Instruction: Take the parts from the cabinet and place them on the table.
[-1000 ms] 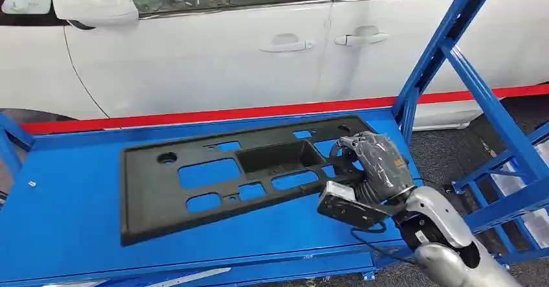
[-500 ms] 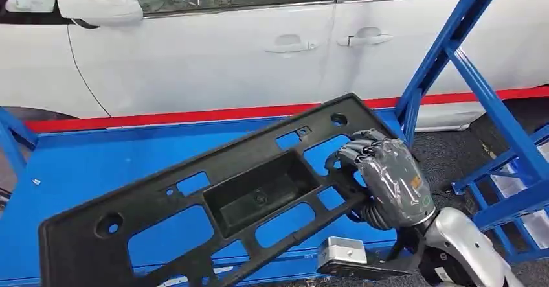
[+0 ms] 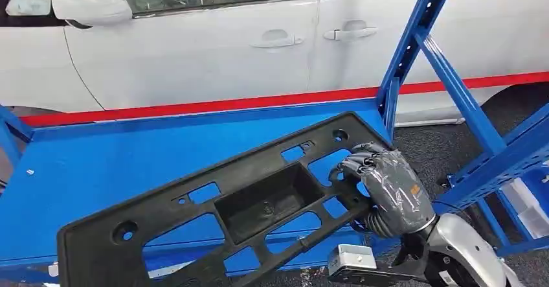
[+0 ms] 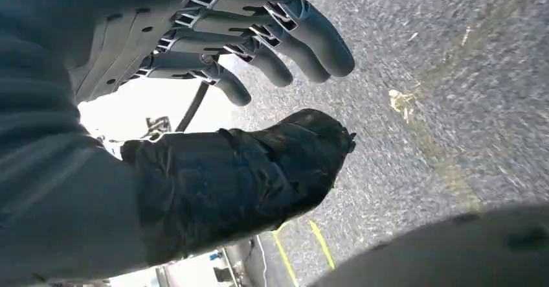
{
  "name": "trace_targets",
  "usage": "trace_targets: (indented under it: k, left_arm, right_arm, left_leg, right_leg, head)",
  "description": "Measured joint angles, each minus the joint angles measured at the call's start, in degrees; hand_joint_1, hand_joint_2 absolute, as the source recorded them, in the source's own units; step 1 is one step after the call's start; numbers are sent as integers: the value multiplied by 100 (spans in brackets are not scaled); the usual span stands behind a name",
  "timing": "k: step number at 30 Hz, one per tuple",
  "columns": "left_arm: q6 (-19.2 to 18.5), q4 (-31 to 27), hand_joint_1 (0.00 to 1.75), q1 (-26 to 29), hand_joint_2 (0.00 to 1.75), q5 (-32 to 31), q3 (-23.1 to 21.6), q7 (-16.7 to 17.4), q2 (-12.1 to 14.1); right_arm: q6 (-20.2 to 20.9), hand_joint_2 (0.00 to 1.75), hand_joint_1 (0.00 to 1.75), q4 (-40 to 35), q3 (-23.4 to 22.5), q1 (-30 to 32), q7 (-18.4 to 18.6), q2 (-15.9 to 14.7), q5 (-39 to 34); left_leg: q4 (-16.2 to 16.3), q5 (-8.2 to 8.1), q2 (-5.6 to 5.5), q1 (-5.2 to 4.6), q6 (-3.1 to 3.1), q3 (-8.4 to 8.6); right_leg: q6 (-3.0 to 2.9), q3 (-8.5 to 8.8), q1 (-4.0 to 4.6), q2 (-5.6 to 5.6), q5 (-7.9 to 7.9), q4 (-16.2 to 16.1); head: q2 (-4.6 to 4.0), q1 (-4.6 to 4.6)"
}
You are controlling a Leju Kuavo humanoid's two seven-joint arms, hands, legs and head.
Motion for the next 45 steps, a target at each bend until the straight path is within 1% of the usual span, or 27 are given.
trace_targets:
  k: [1,2,4,5,6,9,10,12,17,20,22,23,24,28,29,30,31,32,33,34,36,38,39,40,43,44,45]
  left_arm:
    - [-2,0,0,-1,175,0,-9,-5,0]
    - [-11,0,0,-3,175,-9,-24,-9,0]
    - [-44,0,0,-10,175,-20,-28,-13,-2]
    - [-61,0,0,-29,175,-26,-28,-13,-2]
    - [-72,0,0,-47,175,-31,-33,-17,-2]
    - [-94,0,0,-53,175,-24,-87,-24,-2]
    - [-123,0,0,-46,175,-24,-87,-20,-4]
    - [-153,0,0,-48,175,-35,-92,-11,-2]
    - [-153,0,0,-48,175,-35,-92,-11,-2]
    - [-155,0,0,-48,175,-37,-94,-9,0]
    - [-162,0,0,-50,175,-53,-112,-4,0]
    - [-188,0,0,-47,175,-83,-129,0,-4]
    - [-190,0,0,-50,175,-120,-168,-22,-20]
    - [-192,0,0,-53,175,-195,-223,-105,-18]
    - [-205,2,0,-49,175,-223,-227,-131,0]
    - [-225,2,0,-57,175,-229,-232,-155,2]
    - [-241,2,0,-54,175,-238,-238,-184,7]
    - [-247,2,0,-50,175,-242,-253,-197,7]
    - [-258,2,0,-54,175,-249,-271,-210,7]
    - [-265,2,0,-51,175,-260,-278,-212,7]
    - [-269,2,0,-50,175,-273,-289,-214,13]
    - [-293,2,0,-55,175,-284,-321,-221,37]
    - [-302,2,0,-68,175,-289,-330,-230,37]
    - [-310,2,0,-72,175,-288,-339,-230,41]
    - [-334,2,0,-65,175,-288,-365,-234,42]
    - [-348,2,0,-60,175,-293,-372,-234,42]
    - [-365,2,0,-59,175,-308,-376,-234,42]
  right_arm:
    - [0,175,175,22,-22,26,-22,-20,-4]
    - [2,175,175,48,-50,52,-57,-41,-7]
    - [4,175,175,81,-83,65,-81,-72,-7]
    - [7,175,175,92,-101,65,-103,-83,-4]
    - [13,175,175,92,-120,63,-114,-92,4]
    - [68,175,175,92,-116,60,-105,-98,112]
    - [112,175,175,92,-101,59,-81,-98,173]
    - [203,175,175,88,-57,34,-33,-75,275]
    - [203,175,175,88,-57,34,-33,-75,275]
    - [227,175,175,88,-44,27,-18,-68,299]
    - [256,175,175,85,15,17,11,-26,341]
    - [297,175,175,85,107,-19,50,28,378]
    - [385,175,175,48,205,-141,111,87,422]
    - [453,175,175,-11,273,-197,181,153,431]
    - [467,175,175,-15,289,-213,201,177,431]
    - [490,175,175,-19,304,-228,225,190,418]
    - [509,175,175,-28,313,-242,254,219,409]
    - [531,175,175,-43,330,-240,271,231,398]
    - [540,175,175,-57,348,-241,289,251,396]
    - [546,175,175,-57,354,-244,295,260,396]
    - [616,175,175,-70,382,-242,363,273,356]
    - [706,175,175,-105,387,-241,457,273,276]
    - [735,175,175,-127,387,-242,494,273,247]
    - [754,175,175,-159,387,-267,520,273,228]
    - [780,175,175,-197,387,-279,555,273,184]
    - [811,175,175,-197,389,-281,575,273,157]
    - [842,175,175,-212,389,-293,610,273,138]
  left_leg:
    - [-4,86,0,-3,12,85]
    - [-273,279,0,-7,29,313]
    - [-1132,603,0,-10,68,918]
    - [-1678,580,-5,-11,103,1288]
    - [-1949,525,-20,-60,114,1421]
    - [-1871,589,-28,-115,201,1282]
    - [-1938,662,-11,-62,286,1259]
    - [-1934,750,15,-79,360,1199]
    - [-1934,750,15,-79,360,1199]
    - [-1934,769,20,-86,388,1174]
    - [-1910,867,36,-120,445,1032]
    - [-1849,997,36,-142,434,799]
    - [-1772,1083,30,-167,350,637]
    - [-1799,1239,19,-150,186,607]
    - [-1735,1133,6,-126,167,546]
    - [-1580,894,3,-138,126,481]
    - [-1223,555,2,-121,103,362]
    - [-789,251,2,-109,79,231]
    - [-397,51,2,-102,54,130]
    - [-156,15,4,-92,25,105]
    - [-433,367,6,-54,-20,407]
    - [-1373,719,7,-14,-62,1051]
    - [-1795,643,-9,-3,-75,1315]
    - [-1981,617,-46,-57,-18,1399]
    - [-1894,679,-36,-70,93,1269]
    - [-1928,740,-16,-34,191,1242]
    - [-1920,776,-3,-52,247,1177]
  right_leg:
    - [4,-56,6,-2,34,9]
    - [20,-113,8,-3,68,23]
    - [60,-188,5,-1,120,46]
    - [95,-214,10,-3,149,69]
    - [138,-255,31,-11,178,79]
    - [267,-248,12,-12,304,50]
    - [296,-280,-8,-5,283,71]
    - [316,-392,-26,-32,-93,337]
    - [316,-392,-26,-32,-93,337]
    - [315,-430,-23,-31,-221,463]
    - [334,-667,-25,-29,-824,1336]
    - [341,-481,-20,-30,-669,1595]
    - [190,573,46,-28,-427,38]
    - [101,500,70,-48,-323,-77]
    - [78,486,0,-101,-255,-130]
    - [45,434,2,-82,-197,-147]
    - [-15,357,-1,-106,-151,-144]
    - [-18,281,6,-105,-86,-138]
    - [-19,200,6,-110,-29,-136]
    - [-8,114,4,-112,19,-117]
    - [31,-28,-14,-113,100,-84]
    - [107,-116,-44,-107,158,-48]
    - [148,-156,-26,-110,184,-38]
    - [194,-185,-20,-115,220,-30]
    - [286,-214,-13,-110,360,-37]
    - [310,-253,-39,-106,302,-11]
    - [322,-318,-37,-97,70,136]
  head:
    - [0,2]
    - [0,0]
    - [0,0]
    - [0,0]
    - [0,11]
    - [0,13]
    - [0,11]
    - [0,43]
    - [0,43]
    - [0,52]
    - [0,48]
    - [0,63]
    - [0,57]
    - [0,55]
    - [0,59]
    - [0,44]
    - [0,22]
    - [0,13]
    - [0,20]
    - [0,18]
    - [0,20]
    - [0,11]
    - [0,9]
    - [0,15]
    - [0,13]
    - [0,15]
    - [0,22]
